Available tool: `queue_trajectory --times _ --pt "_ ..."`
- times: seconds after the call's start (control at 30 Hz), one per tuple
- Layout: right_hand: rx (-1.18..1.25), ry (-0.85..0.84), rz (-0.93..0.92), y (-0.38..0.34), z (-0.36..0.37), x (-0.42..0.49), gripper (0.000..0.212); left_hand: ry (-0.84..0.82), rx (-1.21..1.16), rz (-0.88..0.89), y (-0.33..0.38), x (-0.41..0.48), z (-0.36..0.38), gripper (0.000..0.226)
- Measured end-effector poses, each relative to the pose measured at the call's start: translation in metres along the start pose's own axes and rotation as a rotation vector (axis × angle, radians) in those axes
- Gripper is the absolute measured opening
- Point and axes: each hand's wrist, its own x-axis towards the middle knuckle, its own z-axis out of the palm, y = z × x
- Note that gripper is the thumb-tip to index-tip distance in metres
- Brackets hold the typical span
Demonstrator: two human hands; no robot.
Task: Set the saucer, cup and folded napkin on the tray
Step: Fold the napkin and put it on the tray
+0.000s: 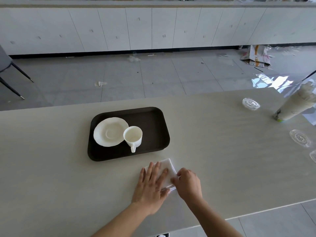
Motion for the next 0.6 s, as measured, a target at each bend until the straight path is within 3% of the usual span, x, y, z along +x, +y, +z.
queue_trajectory --times 0.1,0.17,0.27,0.4,0.6 --pt "-0.006 -0.018 0.023 -0.003 -0.002 0.001 0.017 0.179 -0.293 -0.097 0.005 -0.012 -0.007 0.061" --pt "-0.010 -0.032 0.035 -0.004 -0.003 0.002 0.017 0.361 -0.434 -0.271 0.007 -0.021 -0.008 0.046" --pt "-0.011 -0.043 0.048 -0.006 -0.005 0.003 0.017 0.268 -0.594 -0.529 0.010 -0.024 -0.016 0.038" --pt "0.007 -0.044 0.070 -0.009 -0.006 0.001 0.016 0.212 -0.655 -0.599 0.014 -0.015 -0.026 0.035" --pt "0.012 -0.052 0.075 -0.008 -0.006 0.001 0.016 0.176 -0.731 -0.643 0.012 -0.002 -0.025 0.057"
